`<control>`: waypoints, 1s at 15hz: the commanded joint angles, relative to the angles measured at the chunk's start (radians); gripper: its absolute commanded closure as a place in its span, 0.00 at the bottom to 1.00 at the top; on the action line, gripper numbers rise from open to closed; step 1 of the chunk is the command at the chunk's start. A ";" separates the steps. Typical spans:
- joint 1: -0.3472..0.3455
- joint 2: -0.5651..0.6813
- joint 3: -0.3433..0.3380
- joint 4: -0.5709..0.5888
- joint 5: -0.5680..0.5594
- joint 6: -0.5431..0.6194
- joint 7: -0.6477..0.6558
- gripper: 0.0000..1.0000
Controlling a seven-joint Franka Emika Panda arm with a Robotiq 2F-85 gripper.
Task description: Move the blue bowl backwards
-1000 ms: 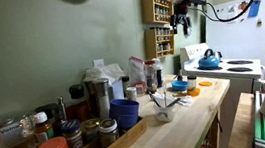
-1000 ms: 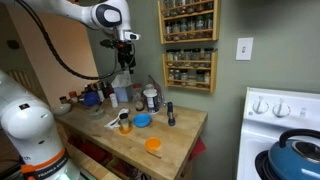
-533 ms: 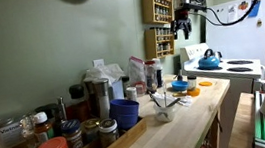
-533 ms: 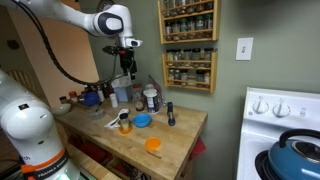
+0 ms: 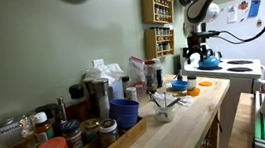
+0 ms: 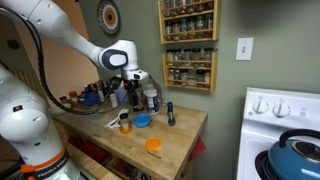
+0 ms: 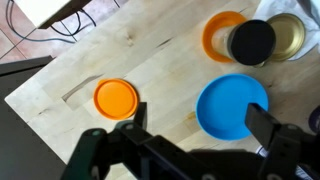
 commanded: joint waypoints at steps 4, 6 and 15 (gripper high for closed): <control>0.009 -0.003 -0.001 0.020 -0.001 -0.003 0.001 0.00; 0.011 0.055 -0.009 0.008 0.044 0.072 0.035 0.00; 0.045 0.318 -0.069 0.014 0.346 0.287 -0.058 0.09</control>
